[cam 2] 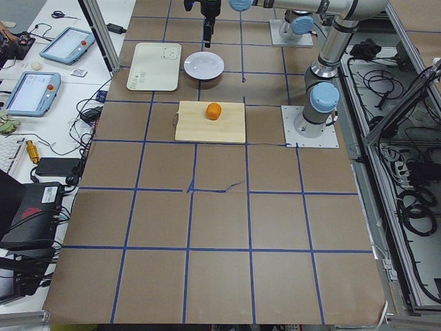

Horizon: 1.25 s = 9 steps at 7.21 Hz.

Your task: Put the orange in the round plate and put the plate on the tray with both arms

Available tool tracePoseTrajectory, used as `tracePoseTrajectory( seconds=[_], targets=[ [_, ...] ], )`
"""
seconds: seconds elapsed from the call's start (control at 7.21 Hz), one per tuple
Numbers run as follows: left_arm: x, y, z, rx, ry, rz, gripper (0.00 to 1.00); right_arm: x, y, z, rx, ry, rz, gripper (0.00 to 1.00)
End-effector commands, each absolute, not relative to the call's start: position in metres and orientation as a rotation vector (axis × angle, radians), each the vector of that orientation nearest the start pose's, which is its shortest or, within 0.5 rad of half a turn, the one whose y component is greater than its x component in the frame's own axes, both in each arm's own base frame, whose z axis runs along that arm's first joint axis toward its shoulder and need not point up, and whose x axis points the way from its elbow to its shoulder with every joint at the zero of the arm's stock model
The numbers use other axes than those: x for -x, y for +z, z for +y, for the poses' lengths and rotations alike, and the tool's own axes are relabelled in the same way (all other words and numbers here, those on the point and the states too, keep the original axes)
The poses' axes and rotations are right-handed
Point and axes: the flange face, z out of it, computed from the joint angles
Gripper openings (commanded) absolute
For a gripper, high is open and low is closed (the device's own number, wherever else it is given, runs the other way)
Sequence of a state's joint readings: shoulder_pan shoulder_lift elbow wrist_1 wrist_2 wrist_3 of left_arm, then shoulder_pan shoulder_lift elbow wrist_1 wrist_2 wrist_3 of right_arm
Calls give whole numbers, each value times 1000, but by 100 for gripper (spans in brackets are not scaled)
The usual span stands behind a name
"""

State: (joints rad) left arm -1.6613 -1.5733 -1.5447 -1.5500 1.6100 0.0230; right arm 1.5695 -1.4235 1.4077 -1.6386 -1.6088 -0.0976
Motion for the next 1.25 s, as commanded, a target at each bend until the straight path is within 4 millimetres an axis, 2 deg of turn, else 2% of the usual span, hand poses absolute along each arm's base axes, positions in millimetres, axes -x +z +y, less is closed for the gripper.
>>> tracePoseTrajectory(
  seconds=[0.0,1.11],
  targets=[
    [174,502,-483,-175,-71,3099,100,-129,498,-562,154,-126,3176,100],
    [172,502,-484,-181,-71,3092,100,-130,497,-563,159,-129,3173,100]
  ],
)
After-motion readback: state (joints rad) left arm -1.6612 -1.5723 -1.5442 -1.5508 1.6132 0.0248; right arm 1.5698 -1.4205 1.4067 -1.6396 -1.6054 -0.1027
